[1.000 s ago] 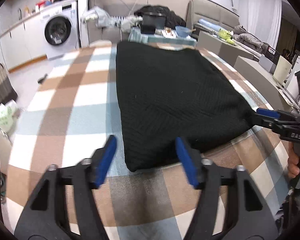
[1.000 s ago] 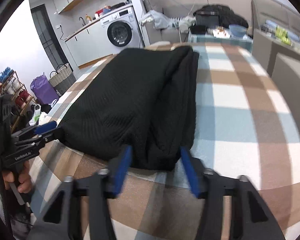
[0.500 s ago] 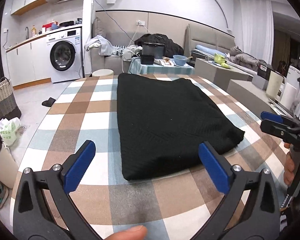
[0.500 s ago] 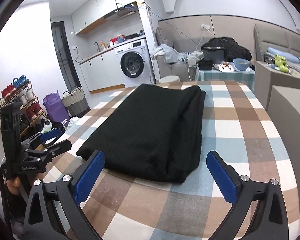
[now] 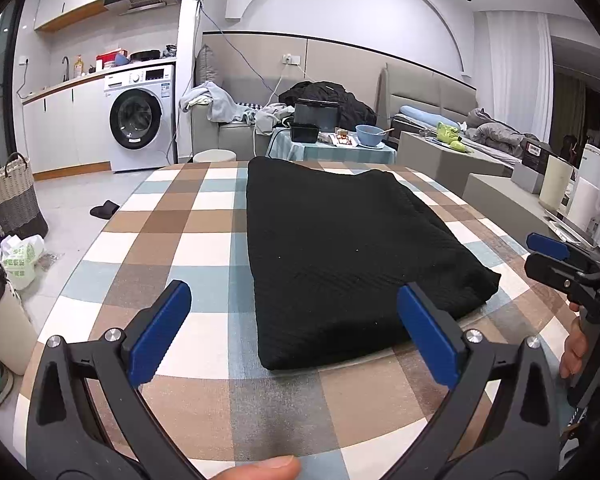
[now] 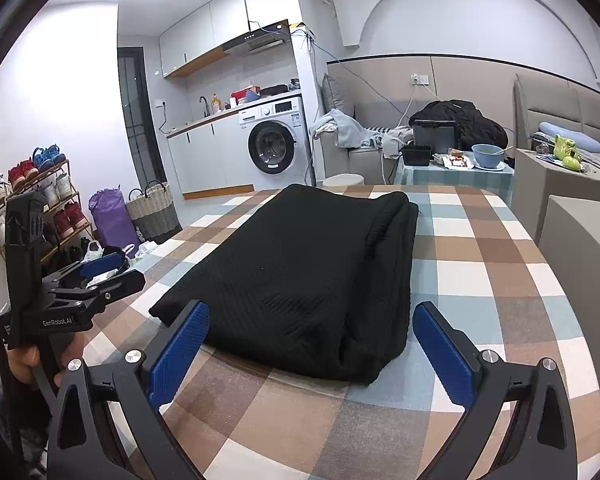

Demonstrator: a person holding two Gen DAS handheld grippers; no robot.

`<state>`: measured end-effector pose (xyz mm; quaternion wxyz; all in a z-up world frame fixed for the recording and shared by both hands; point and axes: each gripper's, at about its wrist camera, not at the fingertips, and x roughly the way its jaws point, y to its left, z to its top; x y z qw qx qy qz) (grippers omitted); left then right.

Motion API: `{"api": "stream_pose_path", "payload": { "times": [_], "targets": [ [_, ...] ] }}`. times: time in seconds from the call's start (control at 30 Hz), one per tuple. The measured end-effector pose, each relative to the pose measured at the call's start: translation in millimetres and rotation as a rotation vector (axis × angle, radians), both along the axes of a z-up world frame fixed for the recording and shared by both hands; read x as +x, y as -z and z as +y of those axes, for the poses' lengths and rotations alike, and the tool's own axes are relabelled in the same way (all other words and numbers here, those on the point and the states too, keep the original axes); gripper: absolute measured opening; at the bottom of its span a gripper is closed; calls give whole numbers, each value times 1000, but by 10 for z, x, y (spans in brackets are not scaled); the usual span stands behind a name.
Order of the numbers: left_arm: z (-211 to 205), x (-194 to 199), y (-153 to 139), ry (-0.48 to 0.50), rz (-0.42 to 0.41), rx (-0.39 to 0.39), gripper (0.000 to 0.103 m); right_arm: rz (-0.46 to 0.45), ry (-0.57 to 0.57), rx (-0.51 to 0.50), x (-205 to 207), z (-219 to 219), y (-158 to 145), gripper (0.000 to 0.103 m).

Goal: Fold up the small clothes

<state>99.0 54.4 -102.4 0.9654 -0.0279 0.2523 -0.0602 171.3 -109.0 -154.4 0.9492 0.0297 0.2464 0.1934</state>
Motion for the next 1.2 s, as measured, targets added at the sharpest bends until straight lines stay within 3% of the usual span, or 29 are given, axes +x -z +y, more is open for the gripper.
{"api": "stream_pose_path", "payload": {
  "times": [1.2],
  "targets": [
    [-41, 20, 30, -6, -6, 21, 102, -35, -6, -9, -68, -6, -13, 103]
  ]
}}
